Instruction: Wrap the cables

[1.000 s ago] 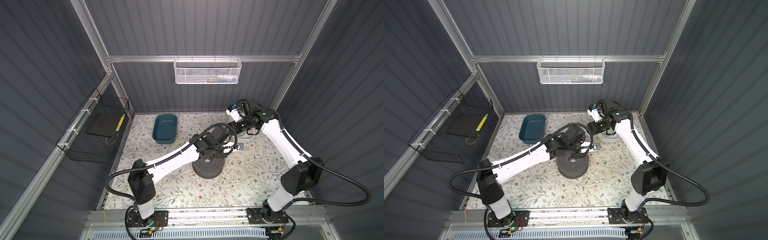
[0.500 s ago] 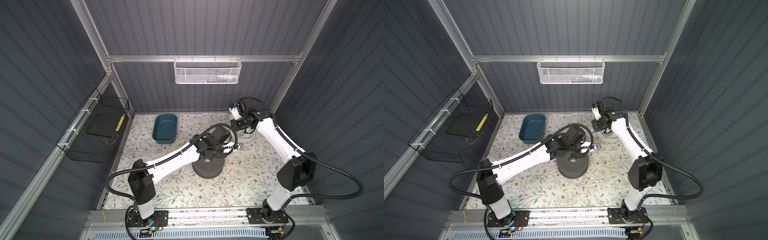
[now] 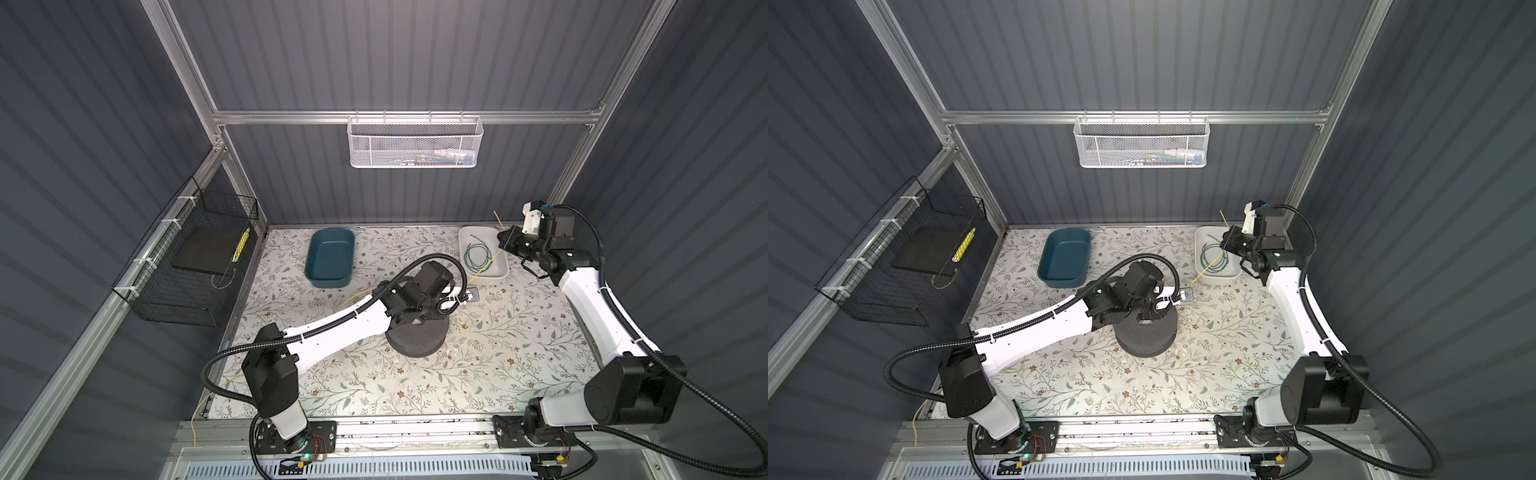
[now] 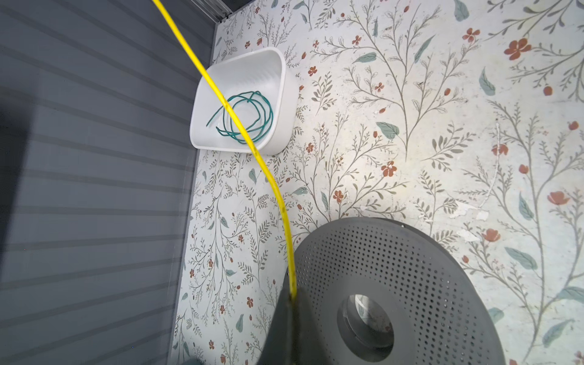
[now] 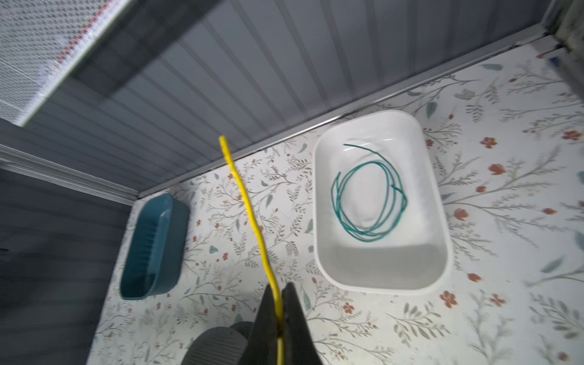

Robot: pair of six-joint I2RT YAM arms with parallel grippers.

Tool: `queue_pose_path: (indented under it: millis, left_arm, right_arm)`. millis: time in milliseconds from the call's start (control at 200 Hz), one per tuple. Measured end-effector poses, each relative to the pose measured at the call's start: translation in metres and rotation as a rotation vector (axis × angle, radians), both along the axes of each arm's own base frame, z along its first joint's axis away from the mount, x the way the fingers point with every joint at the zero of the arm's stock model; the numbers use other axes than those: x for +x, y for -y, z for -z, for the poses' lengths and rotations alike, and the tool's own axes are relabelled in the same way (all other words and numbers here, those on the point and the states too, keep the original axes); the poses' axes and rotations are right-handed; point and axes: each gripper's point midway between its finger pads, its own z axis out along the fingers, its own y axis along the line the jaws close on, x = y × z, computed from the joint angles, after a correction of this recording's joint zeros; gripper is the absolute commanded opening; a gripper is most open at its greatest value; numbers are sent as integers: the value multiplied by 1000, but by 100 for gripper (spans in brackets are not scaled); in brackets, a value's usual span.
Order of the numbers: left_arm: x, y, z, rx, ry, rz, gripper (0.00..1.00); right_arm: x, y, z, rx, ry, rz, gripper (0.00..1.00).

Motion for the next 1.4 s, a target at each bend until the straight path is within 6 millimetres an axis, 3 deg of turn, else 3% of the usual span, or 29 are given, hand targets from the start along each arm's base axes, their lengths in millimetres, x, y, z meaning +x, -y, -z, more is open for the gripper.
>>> queue_pose_path:
  millis: [310, 665, 870, 950, 995, 1020, 1165, 1400]
  left_arm:
    - [3, 7, 7, -102, -6, -52, 0]
    - [0, 21, 7, -291, -39, -84, 0]
    - [-2, 28, 3, -356, -56, -77, 0]
    - [-2, 28, 1, -364, -54, -75, 0]
    - [-2, 27, 3, -355, -58, -77, 0]
    - [-3, 25, 7, -336, -65, -83, 0]
    - [-1, 24, 14, -268, -75, -84, 0]
    - [25, 49, -25, -298, -16, -30, 0]
  right_arm:
    - [-25, 44, 28, 401, 55, 189, 0]
    - [-42, 73, 36, 740, 160, 354, 0]
    - [-44, 78, 23, 805, 209, 352, 0]
    - [-43, 78, 21, 807, 212, 332, 19]
    - [-43, 80, 21, 800, 219, 334, 41]
    - [-42, 85, 20, 799, 228, 345, 47]
    - [-45, 97, 11, 747, 265, 342, 58]
    - [-67, 62, -6, 671, 256, 145, 66]
